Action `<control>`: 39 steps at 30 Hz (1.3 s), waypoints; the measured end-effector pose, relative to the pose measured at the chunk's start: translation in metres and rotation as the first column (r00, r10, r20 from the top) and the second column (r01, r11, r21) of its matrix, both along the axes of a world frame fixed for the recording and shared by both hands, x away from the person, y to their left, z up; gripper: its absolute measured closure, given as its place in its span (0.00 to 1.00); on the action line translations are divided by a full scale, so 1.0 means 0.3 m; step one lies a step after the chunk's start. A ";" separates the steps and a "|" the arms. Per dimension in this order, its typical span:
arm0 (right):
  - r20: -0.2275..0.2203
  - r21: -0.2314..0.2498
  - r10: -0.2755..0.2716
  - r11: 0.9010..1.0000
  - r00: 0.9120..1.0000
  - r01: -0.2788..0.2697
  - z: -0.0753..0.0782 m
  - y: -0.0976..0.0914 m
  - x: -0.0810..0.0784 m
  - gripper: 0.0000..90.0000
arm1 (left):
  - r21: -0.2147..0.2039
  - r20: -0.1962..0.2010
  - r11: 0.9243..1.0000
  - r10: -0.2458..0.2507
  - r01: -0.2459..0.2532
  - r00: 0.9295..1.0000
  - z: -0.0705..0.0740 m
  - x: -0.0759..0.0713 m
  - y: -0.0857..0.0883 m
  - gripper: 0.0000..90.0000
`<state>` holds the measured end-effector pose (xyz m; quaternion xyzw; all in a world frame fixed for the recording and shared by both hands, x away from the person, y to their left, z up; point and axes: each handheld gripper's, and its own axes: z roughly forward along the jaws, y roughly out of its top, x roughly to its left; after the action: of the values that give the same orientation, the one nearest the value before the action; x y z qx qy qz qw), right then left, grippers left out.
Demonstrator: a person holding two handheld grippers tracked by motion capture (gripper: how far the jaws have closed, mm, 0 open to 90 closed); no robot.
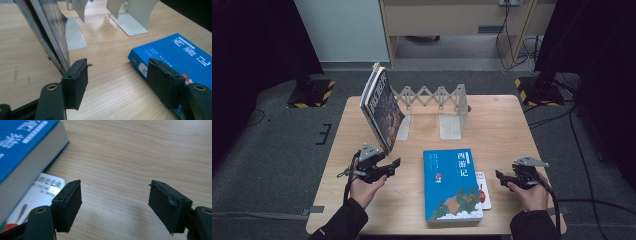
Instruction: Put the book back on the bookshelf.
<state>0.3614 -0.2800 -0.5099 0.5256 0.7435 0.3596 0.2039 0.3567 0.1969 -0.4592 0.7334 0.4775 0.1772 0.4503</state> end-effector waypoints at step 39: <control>-0.078 0.189 0.247 0.955 0.966 -0.229 0.018 0.267 -0.023 0.34 | -0.101 -0.176 0.978 -0.198 0.182 0.964 -0.182 0.036 -0.269 0.26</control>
<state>0.3546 -0.1998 -0.5044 0.4659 0.7755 0.4196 0.0734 0.3676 0.1161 -0.5137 0.7695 0.4519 0.0439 0.4491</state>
